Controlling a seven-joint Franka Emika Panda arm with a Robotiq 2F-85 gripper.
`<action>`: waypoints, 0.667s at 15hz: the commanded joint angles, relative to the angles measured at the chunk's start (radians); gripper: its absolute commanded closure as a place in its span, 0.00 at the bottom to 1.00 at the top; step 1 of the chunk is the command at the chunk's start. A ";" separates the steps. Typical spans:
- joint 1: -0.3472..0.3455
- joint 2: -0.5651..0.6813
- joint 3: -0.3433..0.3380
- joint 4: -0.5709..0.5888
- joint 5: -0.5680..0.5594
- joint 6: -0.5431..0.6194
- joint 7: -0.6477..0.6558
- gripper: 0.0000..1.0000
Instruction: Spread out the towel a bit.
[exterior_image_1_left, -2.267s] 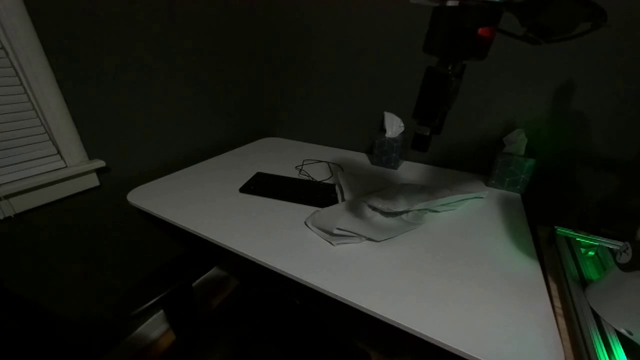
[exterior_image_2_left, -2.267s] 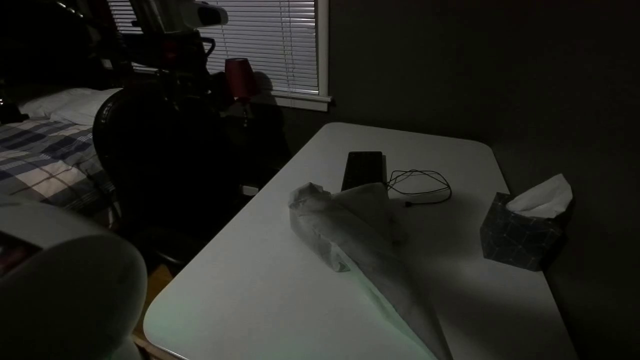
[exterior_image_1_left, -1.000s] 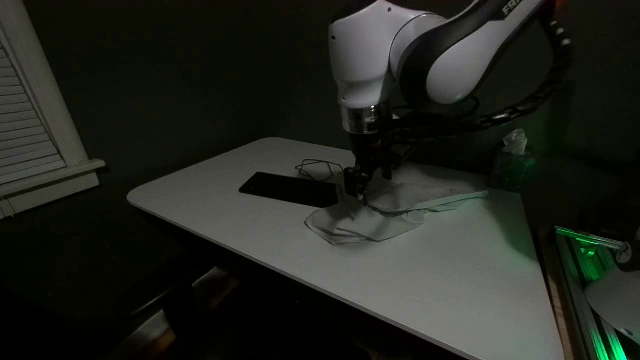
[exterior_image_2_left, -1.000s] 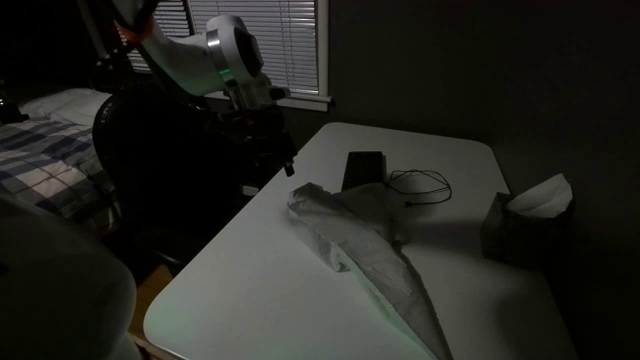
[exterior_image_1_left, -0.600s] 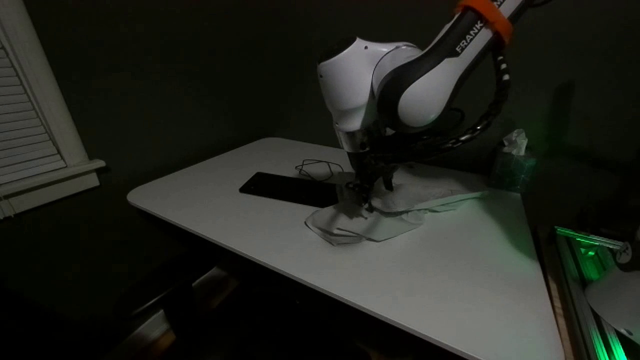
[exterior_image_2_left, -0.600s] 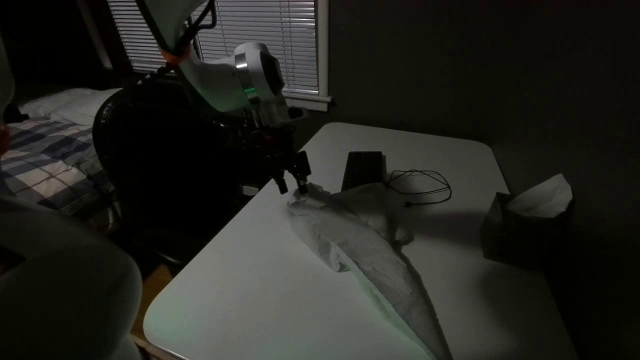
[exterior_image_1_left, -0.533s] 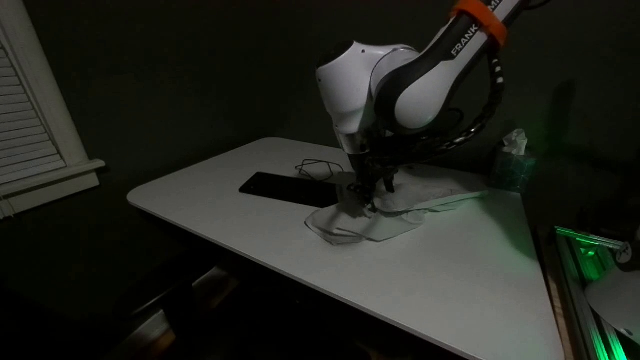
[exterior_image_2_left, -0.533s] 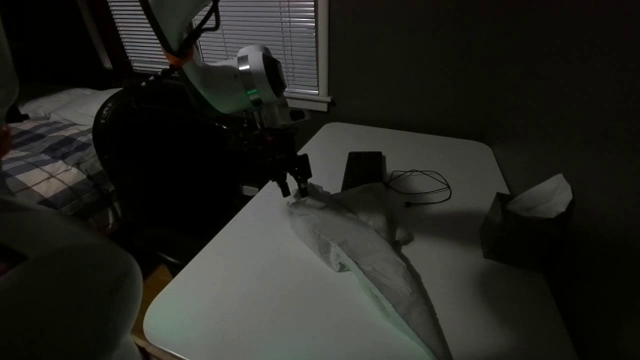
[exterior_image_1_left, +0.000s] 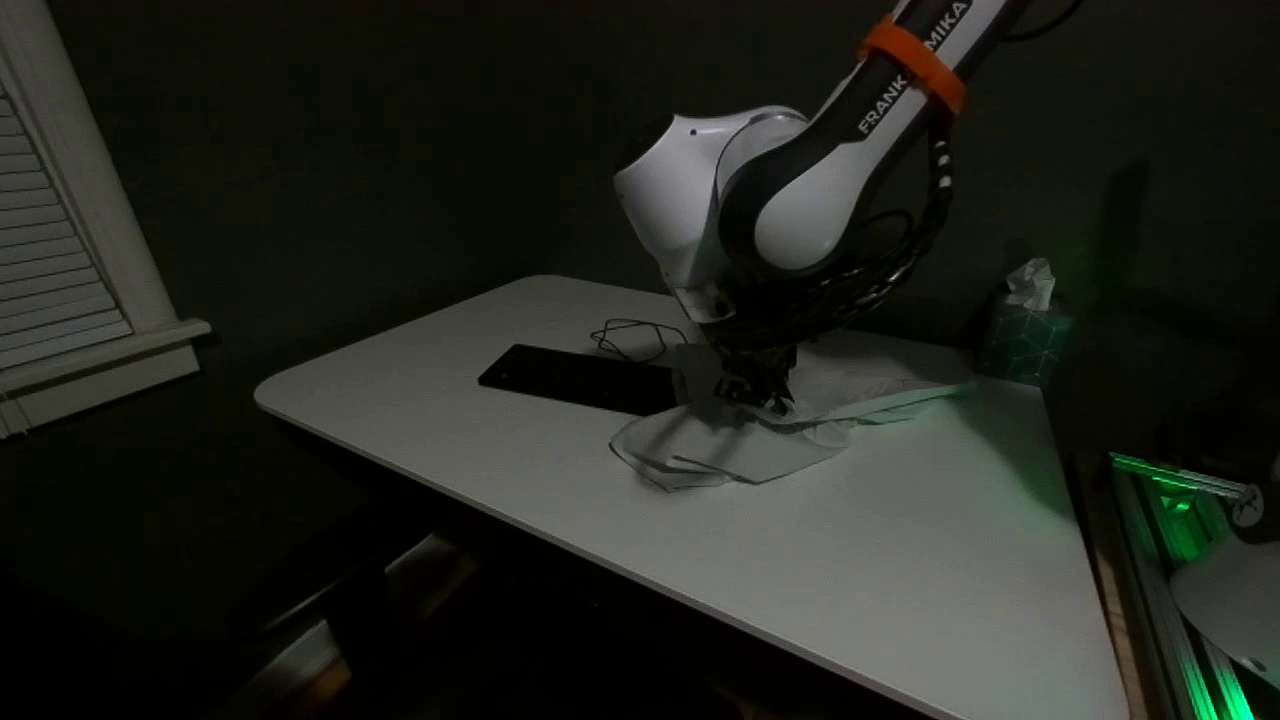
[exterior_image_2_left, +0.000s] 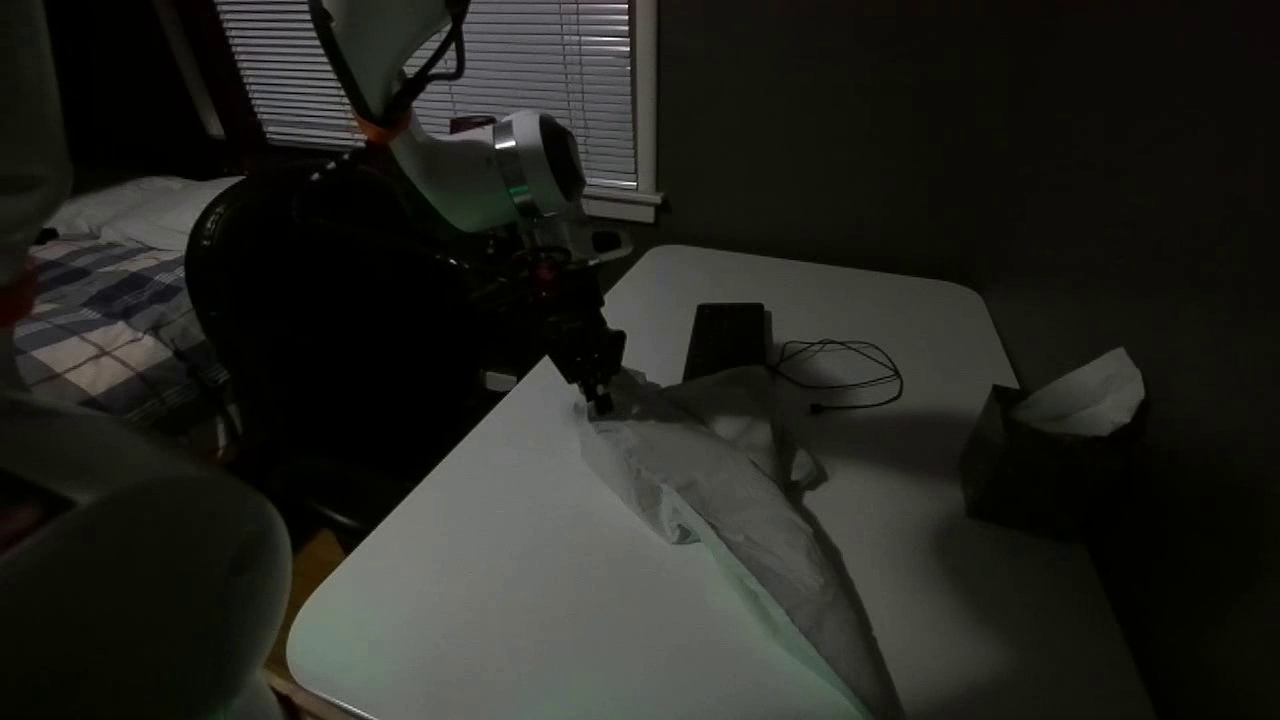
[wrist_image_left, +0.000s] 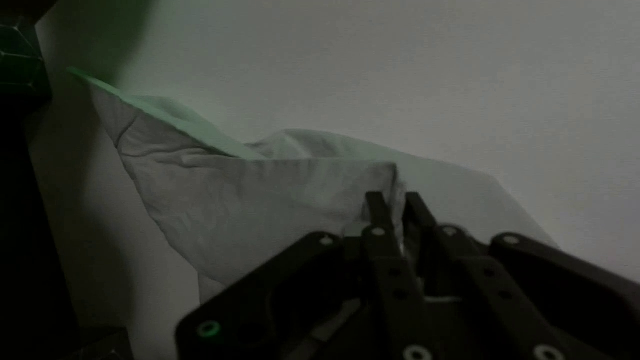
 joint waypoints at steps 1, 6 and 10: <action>0.019 0.018 -0.015 0.044 0.048 -0.045 -0.040 1.00; 0.007 -0.095 -0.025 0.049 0.120 -0.141 -0.104 0.99; 0.003 -0.266 -0.031 0.033 0.073 -0.334 -0.074 0.99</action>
